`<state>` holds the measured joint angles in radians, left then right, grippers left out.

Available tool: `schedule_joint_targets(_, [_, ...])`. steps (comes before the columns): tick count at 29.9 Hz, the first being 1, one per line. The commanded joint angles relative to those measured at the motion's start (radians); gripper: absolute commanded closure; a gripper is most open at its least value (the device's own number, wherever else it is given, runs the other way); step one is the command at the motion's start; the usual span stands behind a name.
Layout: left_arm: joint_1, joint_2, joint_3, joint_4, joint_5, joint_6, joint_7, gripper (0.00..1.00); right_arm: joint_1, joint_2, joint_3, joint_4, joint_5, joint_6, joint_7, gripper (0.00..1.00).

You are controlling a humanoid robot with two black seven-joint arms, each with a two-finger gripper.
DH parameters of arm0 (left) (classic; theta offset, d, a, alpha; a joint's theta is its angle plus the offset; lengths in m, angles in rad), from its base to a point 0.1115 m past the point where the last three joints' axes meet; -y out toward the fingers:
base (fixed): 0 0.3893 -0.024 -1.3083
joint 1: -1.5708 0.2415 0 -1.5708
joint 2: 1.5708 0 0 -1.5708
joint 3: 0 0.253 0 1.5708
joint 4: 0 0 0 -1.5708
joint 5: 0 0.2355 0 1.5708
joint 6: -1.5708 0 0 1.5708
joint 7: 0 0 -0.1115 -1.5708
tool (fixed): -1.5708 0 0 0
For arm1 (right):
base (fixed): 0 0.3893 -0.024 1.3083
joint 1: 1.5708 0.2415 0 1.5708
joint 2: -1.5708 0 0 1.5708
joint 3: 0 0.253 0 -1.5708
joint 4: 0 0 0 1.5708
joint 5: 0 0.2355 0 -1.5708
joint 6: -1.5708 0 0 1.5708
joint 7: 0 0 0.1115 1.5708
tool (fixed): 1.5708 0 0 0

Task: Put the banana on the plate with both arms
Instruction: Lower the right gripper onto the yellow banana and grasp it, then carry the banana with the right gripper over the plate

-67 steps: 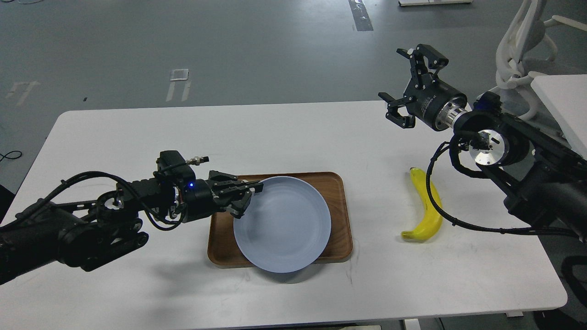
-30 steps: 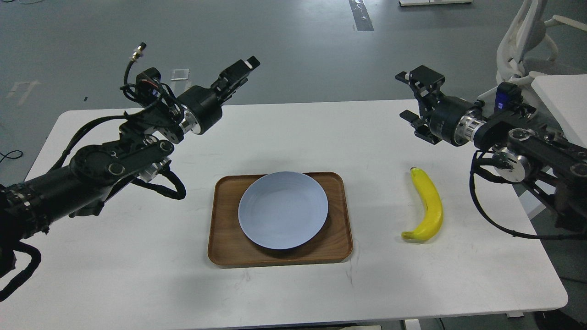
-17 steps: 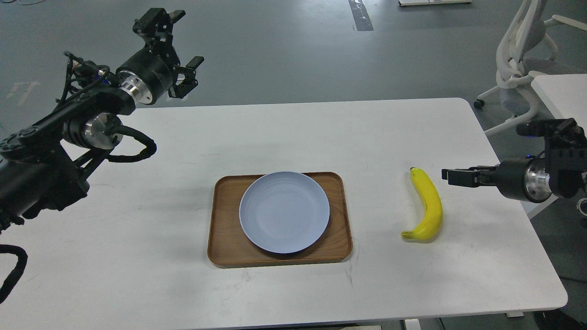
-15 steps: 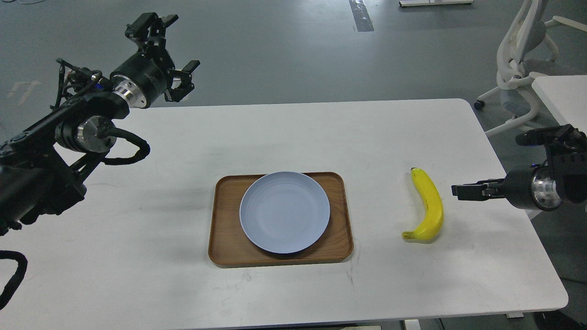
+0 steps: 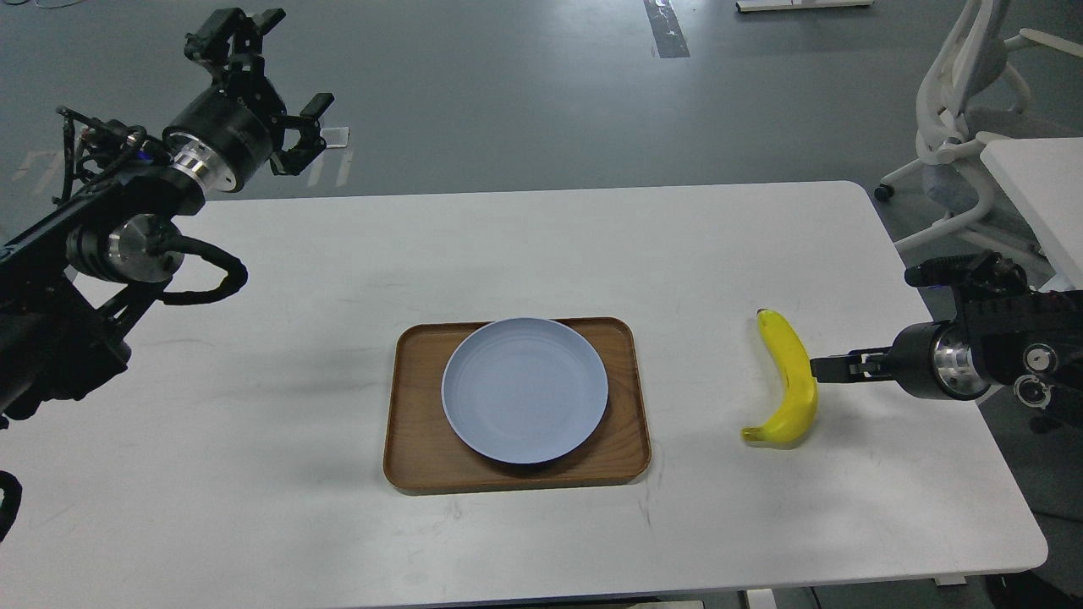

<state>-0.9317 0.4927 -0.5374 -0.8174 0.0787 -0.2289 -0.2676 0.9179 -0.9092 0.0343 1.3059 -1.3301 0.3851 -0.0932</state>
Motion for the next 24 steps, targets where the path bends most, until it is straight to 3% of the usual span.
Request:
schedule_joint_targets(1, [0.001, 0.001, 0.002, 0.0, 0.001, 0.0, -0.005, 0.01, -0.019, 0.007, 0.001, -0.011, 0.011, -0.009, 0.0, 0.18])
schedule_joint_targets(10, [0.001, -0.002, 0.002, 0.0, 0.01, 0.0, -0.015, 0.01, -0.022, 0.059, 0.01, -0.025, 0.098, -0.081, 0.001, 0.18])
schedule_joint_targets(18, [0.001, 0.001, 0.007, 0.0, 0.012, 0.0, -0.036, 0.01, -0.045, 0.098, -0.002, -0.031, 0.14, -0.081, 0.001, 0.18])
schedule_joint_targets(21, [0.001, 0.003, 0.01, 0.001, 0.013, -0.003, -0.036, 0.01, -0.057, 0.105, -0.002, -0.046, 0.138, -0.08, 0.0, 0.33])
schedule_joint_targets(24, [0.002, 0.003, 0.014, 0.001, 0.013, -0.004, -0.036, 0.01, -0.05, 0.105, -0.036, -0.048, 0.137, -0.08, 0.001, 0.69])
